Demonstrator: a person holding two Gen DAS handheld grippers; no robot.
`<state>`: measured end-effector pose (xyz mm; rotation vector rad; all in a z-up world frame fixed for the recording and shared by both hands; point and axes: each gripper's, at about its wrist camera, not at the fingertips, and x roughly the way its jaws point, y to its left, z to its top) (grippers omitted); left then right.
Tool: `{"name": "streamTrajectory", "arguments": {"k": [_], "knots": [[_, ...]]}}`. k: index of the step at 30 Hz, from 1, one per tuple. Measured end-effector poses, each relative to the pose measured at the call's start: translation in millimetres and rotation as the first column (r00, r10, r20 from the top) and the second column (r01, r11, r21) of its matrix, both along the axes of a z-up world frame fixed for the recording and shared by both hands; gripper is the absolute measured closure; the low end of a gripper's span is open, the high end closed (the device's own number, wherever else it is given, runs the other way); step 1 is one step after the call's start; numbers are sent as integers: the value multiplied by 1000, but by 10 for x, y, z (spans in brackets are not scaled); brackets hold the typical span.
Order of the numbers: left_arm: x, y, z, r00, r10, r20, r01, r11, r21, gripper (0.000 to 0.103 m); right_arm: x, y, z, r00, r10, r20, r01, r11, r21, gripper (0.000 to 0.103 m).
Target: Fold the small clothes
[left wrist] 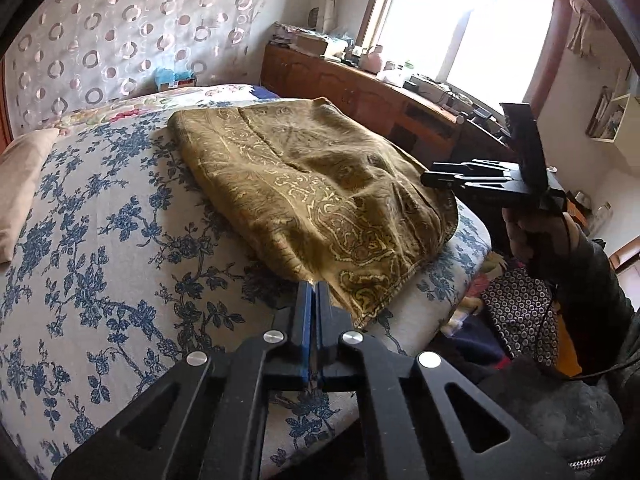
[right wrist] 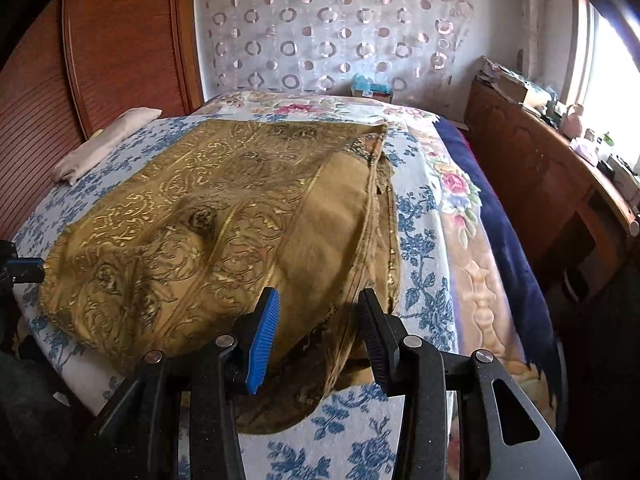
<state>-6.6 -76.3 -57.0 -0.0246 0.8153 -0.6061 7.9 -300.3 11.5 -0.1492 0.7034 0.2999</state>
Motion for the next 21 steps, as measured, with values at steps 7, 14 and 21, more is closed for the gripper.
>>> {"name": "streamTrajectory", "arguments": {"k": [7, 14, 21], "knots": [[99, 5, -81, 999, 46, -10, -46, 997, 63, 87, -117, 120, 31, 999, 42, 11, -42, 999, 7, 56], [146, 0, -131, 998, 59, -6, -58, 995, 83, 61, -160, 220, 0, 997, 77, 11, -77, 997, 1, 48], [176, -8, -183, 998, 64, -23, -62, 995, 82, 61, -196, 259, -32, 994, 108, 2, -108, 994, -10, 47]]}}
